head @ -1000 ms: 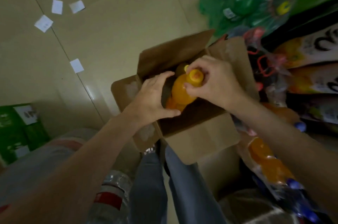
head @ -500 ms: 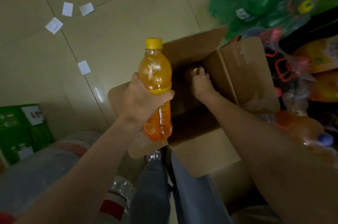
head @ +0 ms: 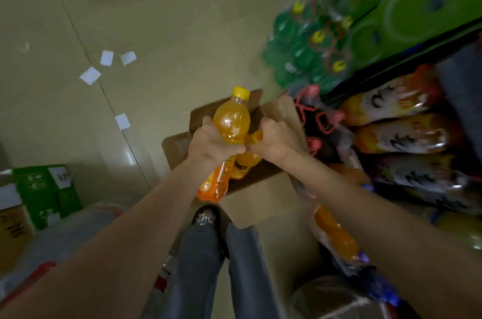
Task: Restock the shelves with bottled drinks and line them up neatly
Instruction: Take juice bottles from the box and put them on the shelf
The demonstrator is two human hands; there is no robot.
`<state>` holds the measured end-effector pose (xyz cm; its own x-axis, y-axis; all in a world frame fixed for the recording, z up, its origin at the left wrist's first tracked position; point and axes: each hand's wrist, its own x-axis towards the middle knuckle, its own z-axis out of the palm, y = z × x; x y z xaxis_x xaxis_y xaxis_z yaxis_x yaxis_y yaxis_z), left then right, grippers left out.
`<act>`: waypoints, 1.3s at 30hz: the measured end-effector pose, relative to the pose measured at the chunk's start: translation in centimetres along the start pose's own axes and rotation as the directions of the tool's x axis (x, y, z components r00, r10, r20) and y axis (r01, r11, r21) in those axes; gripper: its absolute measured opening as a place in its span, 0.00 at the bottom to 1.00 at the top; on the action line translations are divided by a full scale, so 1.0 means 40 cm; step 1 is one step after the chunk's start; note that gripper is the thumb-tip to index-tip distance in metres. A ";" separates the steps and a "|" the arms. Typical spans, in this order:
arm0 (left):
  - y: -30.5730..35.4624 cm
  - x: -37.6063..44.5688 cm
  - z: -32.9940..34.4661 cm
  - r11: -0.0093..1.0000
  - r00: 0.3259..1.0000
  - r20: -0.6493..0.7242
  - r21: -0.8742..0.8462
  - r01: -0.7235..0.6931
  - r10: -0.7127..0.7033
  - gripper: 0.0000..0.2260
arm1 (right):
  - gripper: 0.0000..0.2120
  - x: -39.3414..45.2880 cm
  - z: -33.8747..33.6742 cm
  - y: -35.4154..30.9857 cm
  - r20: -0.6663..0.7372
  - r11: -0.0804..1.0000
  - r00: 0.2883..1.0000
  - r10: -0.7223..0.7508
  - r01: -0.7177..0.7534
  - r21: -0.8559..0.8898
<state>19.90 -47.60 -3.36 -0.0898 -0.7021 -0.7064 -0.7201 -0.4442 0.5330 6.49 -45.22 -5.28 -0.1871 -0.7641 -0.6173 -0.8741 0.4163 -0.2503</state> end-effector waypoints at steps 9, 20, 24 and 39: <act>0.536 -0.442 -0.311 0.863 0.846 0.234 0.050 -0.503 0.480 0.40 | 0.21 -0.602 -0.701 -0.047 -0.569 0.980 0.807 -0.161 0.062 -0.189; 0.976 -1.030 -0.271 0.355 0.250 0.618 -0.050 -0.933 0.745 0.21 | 0.14 -1.332 -1.101 0.149 -0.935 0.830 0.071 0.348 0.441 0.342; 1.057 -1.145 -0.127 0.263 0.109 0.640 -0.149 -0.953 0.761 0.25 | 0.10 -1.487 -1.058 0.311 -0.793 0.572 0.073 0.605 0.653 0.497; 1.257 -1.501 0.477 0.048 -0.087 0.465 -0.272 -0.961 0.881 0.45 | 0.06 -1.787 -1.011 0.817 -0.640 0.748 -0.429 0.638 0.543 0.382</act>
<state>-24.03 -17.17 56.98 -0.9465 -0.0719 0.3147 0.2383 0.5022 0.8313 -26.82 3.05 60.82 -0.7641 0.2782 0.5820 -0.5842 0.0843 -0.8072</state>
